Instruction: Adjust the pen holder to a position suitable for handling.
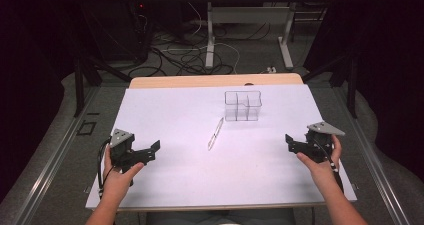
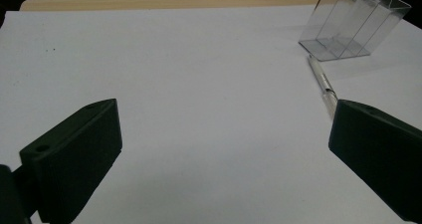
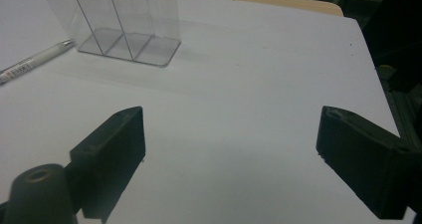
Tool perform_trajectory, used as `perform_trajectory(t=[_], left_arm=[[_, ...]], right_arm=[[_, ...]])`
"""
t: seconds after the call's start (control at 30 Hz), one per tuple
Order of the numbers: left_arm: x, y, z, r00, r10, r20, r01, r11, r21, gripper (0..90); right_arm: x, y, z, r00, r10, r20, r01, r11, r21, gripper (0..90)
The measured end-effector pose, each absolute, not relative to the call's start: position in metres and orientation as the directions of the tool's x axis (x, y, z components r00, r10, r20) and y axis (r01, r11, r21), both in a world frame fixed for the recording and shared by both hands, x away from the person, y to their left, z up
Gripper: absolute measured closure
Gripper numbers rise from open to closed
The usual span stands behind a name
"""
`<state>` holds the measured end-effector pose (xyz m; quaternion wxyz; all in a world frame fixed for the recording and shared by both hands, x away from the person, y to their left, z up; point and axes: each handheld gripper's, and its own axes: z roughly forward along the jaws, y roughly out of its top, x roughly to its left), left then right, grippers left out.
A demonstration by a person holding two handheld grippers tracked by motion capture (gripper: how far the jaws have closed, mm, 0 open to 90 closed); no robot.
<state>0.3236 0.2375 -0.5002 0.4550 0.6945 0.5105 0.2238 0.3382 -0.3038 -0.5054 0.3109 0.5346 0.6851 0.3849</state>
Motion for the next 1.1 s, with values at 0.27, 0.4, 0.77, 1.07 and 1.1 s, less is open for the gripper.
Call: perform_trajectory(t=[0.27,0.4,0.77,1.07,1.1], left_arm=[[0.326,0.237,-0.503,0.386,0.908,-0.165,0.526,-0.07,0.848,0.7],[0.324,0.237,-0.503,0.384,0.912,-0.143,0.526,-0.089,0.846,2.3],[0.324,0.243,-0.502,0.372,0.916,-0.15,0.51,-0.067,0.857,2.5],[0.323,0.24,-0.501,0.386,0.912,-0.139,0.504,-0.083,0.86,2.5],[0.323,0.24,-0.502,0.386,0.912,-0.137,0.506,-0.084,0.859,2.5]], right_arm=[[0.339,-0.303,-0.508,-0.254,0.967,0.03,0.509,0.108,0.854,17.4],[0.341,-0.297,-0.51,-0.281,0.96,0.016,0.506,0.134,0.852,22.6],[0.337,-0.286,-0.507,-0.385,0.923,0.012,0.483,0.191,0.854,35.5],[0.342,-0.279,-0.5,-0.424,0.906,0.02,0.504,0.218,0.836,35.9],[0.343,-0.277,-0.498,-0.427,0.904,0.015,0.5,0.222,0.837,35.9]])
